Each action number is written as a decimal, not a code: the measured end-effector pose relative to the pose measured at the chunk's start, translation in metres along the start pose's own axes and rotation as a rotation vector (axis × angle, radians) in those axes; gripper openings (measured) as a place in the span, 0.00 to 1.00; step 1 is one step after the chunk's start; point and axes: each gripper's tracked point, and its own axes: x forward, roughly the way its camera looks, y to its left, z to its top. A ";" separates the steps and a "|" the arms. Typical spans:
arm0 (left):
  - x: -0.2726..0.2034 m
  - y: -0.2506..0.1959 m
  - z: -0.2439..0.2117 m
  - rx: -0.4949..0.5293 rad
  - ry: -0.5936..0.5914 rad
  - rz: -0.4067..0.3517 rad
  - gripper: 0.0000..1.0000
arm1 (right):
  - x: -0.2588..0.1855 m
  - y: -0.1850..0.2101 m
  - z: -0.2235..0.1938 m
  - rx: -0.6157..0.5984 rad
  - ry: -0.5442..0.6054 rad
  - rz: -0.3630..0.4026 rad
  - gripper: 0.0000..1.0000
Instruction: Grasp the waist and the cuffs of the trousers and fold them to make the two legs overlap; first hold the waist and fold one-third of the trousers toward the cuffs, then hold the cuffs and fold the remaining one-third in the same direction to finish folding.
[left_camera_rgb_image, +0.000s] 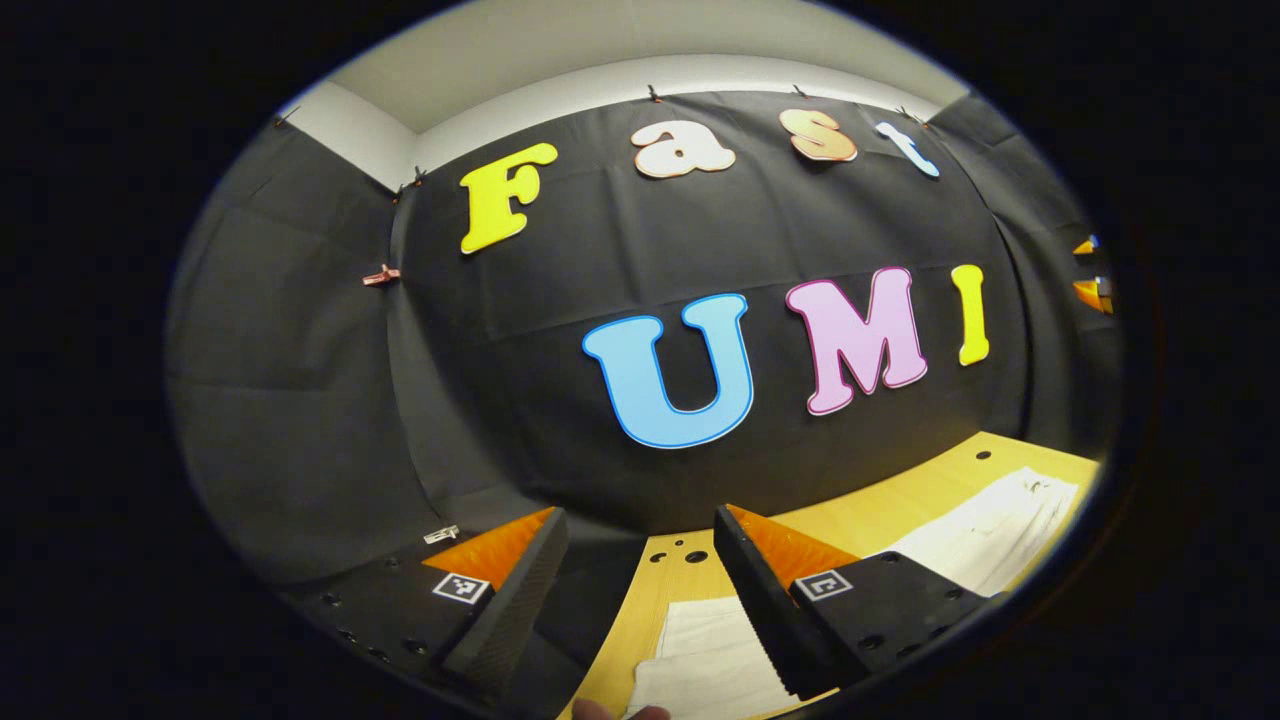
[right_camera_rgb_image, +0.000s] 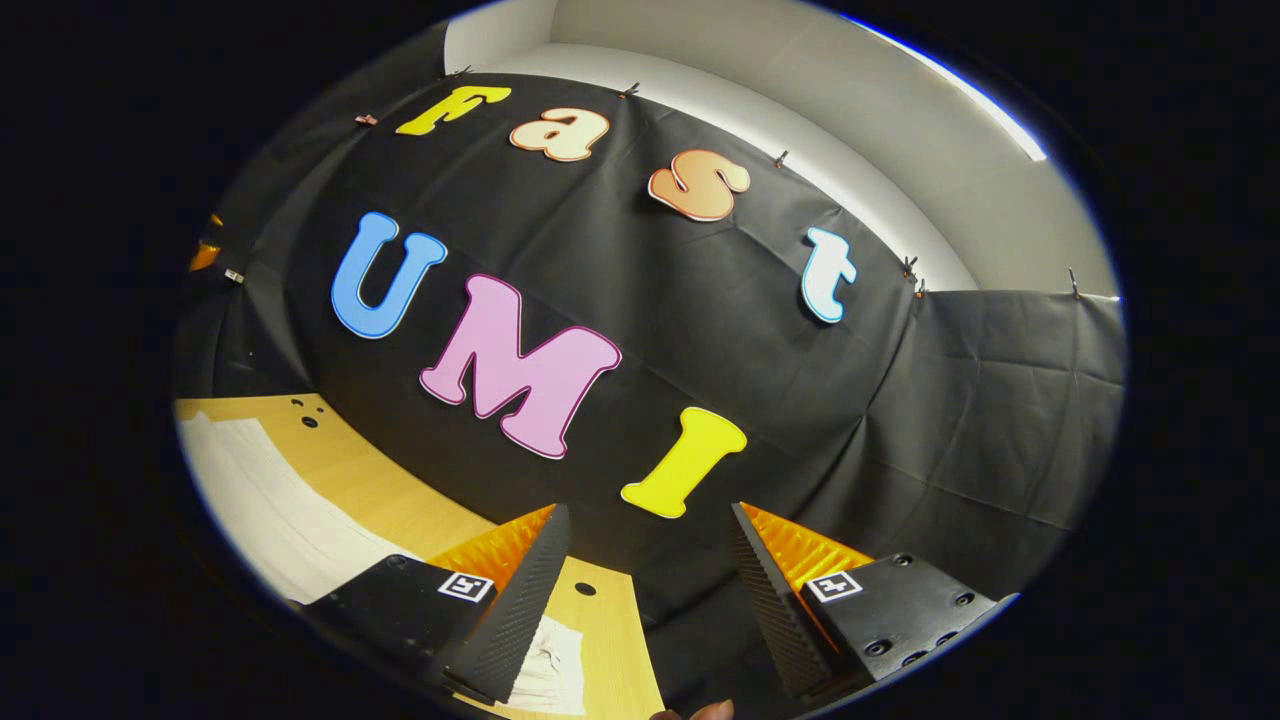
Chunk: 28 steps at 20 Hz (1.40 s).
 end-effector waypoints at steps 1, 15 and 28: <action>-0.001 -0.004 -0.005 0.045 0.002 -0.029 0.95 | -0.002 0.004 -0.005 -0.025 0.002 0.013 0.97; -0.049 -0.051 -0.338 0.813 0.473 -0.622 0.95 | -0.061 0.067 -0.216 -0.580 0.272 0.319 0.97; -0.033 -0.048 -0.427 1.080 0.674 -0.809 0.87 | -0.101 0.099 -0.338 -0.683 0.479 0.545 0.97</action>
